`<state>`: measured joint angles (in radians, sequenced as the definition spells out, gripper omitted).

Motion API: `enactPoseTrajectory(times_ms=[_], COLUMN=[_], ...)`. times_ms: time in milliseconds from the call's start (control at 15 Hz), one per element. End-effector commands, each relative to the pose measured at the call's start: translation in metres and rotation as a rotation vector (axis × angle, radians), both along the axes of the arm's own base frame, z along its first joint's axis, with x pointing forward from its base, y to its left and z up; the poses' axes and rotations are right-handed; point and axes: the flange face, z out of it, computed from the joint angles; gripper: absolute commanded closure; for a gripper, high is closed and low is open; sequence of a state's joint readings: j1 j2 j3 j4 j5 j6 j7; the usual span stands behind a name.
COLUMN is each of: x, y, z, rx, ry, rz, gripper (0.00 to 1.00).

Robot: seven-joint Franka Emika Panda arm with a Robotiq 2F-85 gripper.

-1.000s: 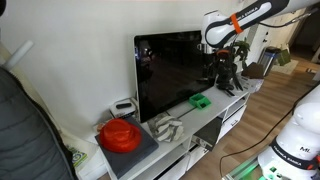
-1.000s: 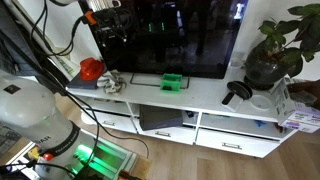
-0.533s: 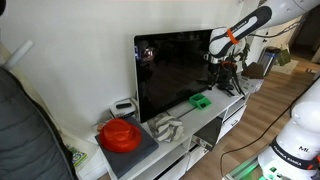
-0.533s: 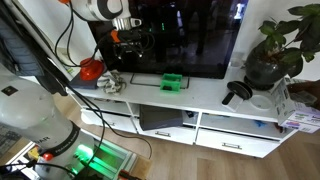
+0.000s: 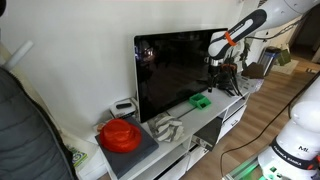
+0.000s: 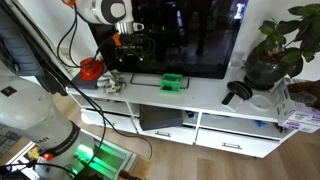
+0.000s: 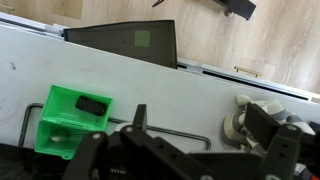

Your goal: Remove the silver spoon from the green container.

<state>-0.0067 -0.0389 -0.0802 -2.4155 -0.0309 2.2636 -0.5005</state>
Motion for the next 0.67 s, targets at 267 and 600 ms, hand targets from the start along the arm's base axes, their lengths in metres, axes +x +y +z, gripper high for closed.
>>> enactPoseTrajectory(times_ms=[267,600], x=[0.015,0.043], y=[-0.002,-0.028], z=[-0.004,-0.025], rx=[0.034,0.036], ry=[0.060,0.123], rz=[-0.146,-0.391], gripper=[0.00,0.00])
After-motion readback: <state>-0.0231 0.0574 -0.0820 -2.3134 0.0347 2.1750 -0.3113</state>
